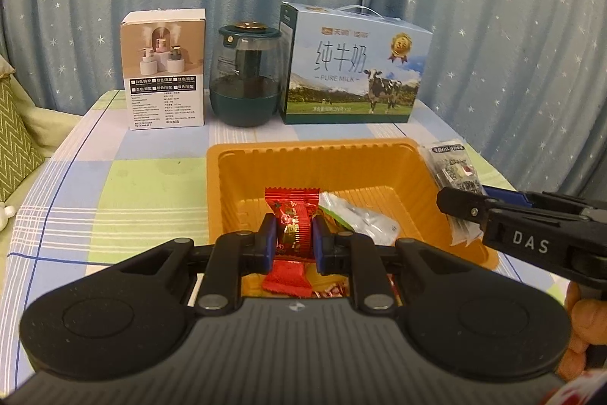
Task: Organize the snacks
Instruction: 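Carry the red candy and clear packet over the tray and open the left tool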
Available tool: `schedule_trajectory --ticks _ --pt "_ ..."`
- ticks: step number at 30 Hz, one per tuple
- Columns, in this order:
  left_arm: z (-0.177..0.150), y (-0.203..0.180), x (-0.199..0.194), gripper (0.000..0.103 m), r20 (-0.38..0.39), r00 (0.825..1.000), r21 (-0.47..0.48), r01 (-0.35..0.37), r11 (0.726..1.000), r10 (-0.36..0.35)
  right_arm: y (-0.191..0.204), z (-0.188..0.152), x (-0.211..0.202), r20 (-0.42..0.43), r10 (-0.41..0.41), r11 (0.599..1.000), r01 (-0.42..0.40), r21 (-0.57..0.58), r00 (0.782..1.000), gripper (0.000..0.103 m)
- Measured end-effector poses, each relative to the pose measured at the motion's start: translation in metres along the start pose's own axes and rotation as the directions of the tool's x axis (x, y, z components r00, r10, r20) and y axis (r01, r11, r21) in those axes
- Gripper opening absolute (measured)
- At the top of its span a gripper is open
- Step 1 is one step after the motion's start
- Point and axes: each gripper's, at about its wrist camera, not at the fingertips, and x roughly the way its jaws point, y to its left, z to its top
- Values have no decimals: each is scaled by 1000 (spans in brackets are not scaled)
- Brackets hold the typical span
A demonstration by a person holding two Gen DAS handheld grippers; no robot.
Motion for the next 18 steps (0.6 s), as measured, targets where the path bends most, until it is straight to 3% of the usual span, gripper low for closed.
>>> schedule_trajectory --ticks 8,11,18 --pt "2 3 18 18 -9 1000 -5 17 1000 -17 -10 -2 21 -35 -13 999 14 43 999 37" --pt "1 6 22 30 -12 1000 -15 1 1000 -1 -13 -3 22 -40 -15 998 17 53 999 37" --pt "-1 12 19 32 -22 999 -19 -26 999 26 -19 -3 22 -46 -5 996 9 84 999 37"
